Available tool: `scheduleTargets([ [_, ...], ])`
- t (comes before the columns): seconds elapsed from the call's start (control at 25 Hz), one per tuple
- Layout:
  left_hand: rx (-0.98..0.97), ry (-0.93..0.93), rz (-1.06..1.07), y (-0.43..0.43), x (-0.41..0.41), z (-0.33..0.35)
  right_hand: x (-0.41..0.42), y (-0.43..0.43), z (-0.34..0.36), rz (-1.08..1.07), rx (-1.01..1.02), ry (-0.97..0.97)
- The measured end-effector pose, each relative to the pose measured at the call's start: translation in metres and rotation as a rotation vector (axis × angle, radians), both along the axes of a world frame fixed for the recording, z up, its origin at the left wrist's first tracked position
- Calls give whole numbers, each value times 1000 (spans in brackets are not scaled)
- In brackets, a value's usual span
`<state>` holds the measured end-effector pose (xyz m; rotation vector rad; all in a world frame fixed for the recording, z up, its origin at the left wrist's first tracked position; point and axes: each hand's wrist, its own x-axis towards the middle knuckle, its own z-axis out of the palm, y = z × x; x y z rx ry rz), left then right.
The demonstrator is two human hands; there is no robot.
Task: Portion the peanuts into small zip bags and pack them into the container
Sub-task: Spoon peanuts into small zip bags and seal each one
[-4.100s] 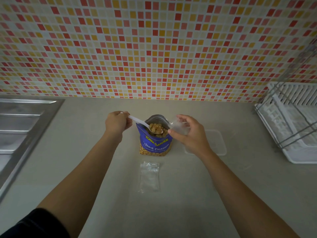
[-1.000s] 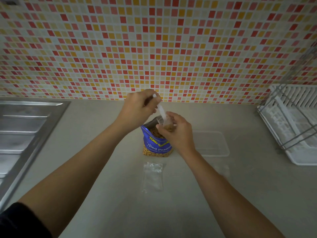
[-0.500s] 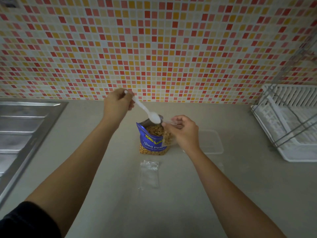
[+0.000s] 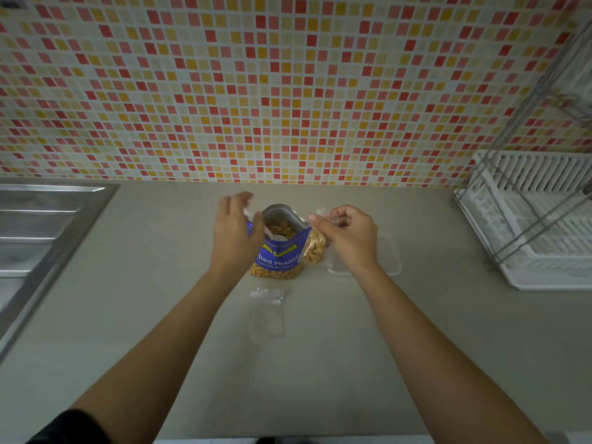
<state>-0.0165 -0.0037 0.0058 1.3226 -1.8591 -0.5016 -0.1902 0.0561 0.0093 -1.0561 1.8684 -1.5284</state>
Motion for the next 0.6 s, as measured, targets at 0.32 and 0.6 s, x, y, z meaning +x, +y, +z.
scheduleTargets([
  [0.32, 714, 446, -421, 54, -50, -16, -15, 20, -6, 17, 47, -21],
  [0.6, 801, 484, -437, 68, -75, -47, -58, 63, -33, 229, 249, -330],
])
